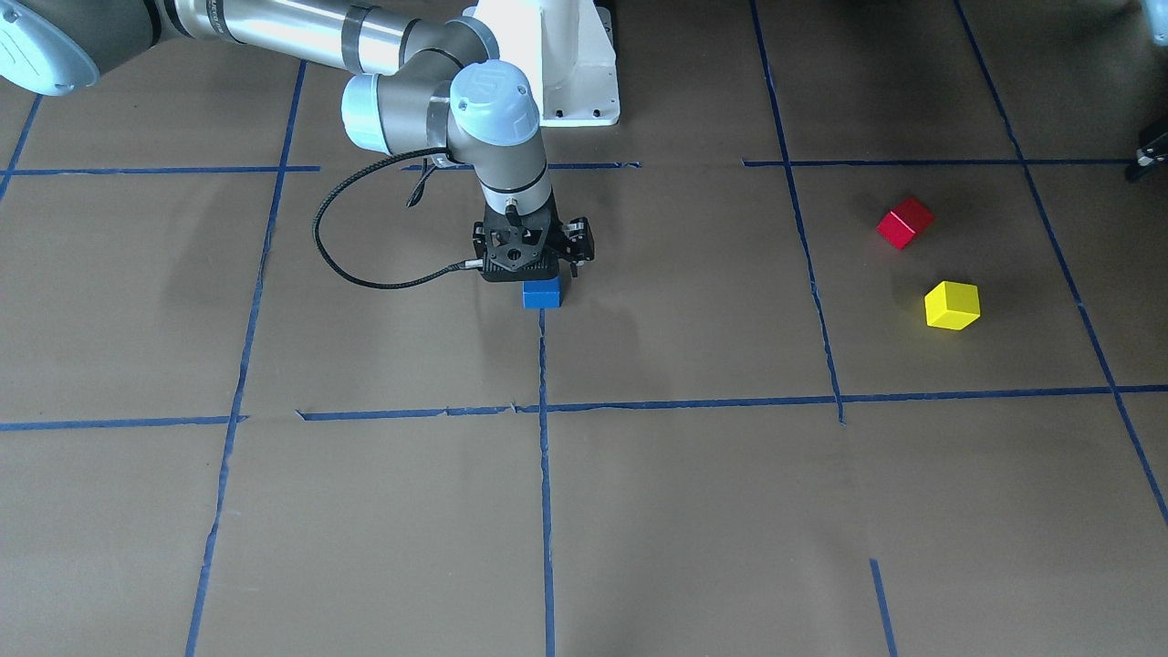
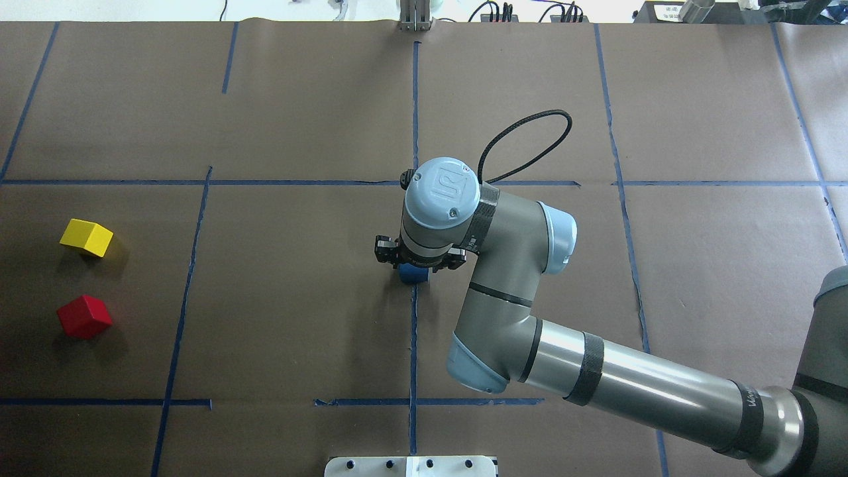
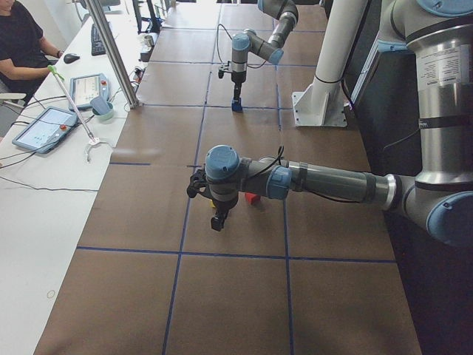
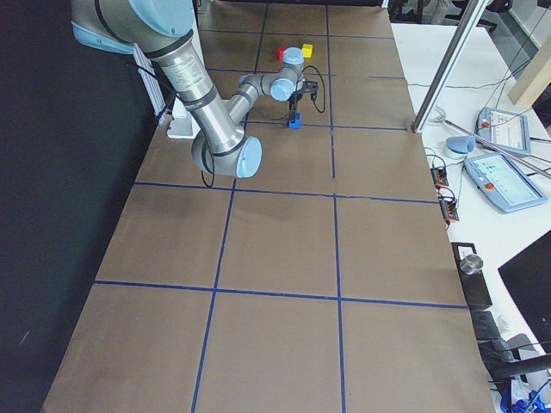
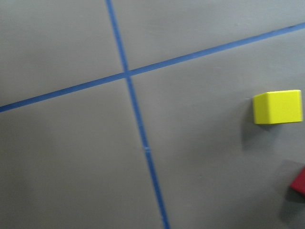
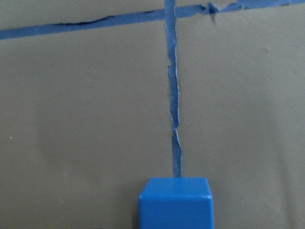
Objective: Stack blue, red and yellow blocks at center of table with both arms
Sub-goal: 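Release the blue cube with the right gripper while the left grasps the red cube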
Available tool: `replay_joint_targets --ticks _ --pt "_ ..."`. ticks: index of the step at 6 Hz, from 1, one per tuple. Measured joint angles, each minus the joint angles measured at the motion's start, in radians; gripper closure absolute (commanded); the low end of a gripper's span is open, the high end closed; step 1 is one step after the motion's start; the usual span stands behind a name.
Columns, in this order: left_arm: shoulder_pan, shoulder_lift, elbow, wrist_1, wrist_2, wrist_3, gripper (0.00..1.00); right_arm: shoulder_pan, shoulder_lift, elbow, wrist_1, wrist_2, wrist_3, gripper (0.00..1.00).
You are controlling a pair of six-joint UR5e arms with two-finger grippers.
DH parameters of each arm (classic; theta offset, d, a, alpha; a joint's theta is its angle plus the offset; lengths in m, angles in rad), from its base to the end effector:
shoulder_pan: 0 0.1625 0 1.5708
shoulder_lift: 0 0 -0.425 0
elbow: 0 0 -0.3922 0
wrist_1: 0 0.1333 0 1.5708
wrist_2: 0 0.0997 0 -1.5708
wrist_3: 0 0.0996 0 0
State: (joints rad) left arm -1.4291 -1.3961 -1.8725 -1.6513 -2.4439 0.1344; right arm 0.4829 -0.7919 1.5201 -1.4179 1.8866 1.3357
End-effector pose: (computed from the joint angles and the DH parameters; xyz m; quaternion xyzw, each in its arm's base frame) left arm 0.0037 -0.4297 0.5734 0.0923 0.4209 0.1674 0.8867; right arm -0.5970 -0.4286 0.1873 0.0148 -0.4443 0.0439 0.8947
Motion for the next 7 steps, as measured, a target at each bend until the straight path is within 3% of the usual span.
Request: replay_joint_targets --ticks 1,3,5,7 --pt "0.046 -0.001 -0.008 -0.063 -0.009 -0.056 0.0 0.038 -0.045 0.092 -0.025 0.03 -0.001 0.0" --pt "0.193 0.003 -0.019 -0.315 0.01 -0.318 0.0 0.16 -0.224 0.325 -0.055 0.152 -0.051 0.0" --pt "0.416 0.034 -0.016 -0.493 0.164 -0.374 0.0 0.21 -0.314 0.381 -0.056 0.19 -0.147 0.0" --pt "0.606 0.057 -0.007 -0.547 0.3 -0.366 0.0 0.213 -0.325 0.377 -0.056 0.187 -0.163 0.0"
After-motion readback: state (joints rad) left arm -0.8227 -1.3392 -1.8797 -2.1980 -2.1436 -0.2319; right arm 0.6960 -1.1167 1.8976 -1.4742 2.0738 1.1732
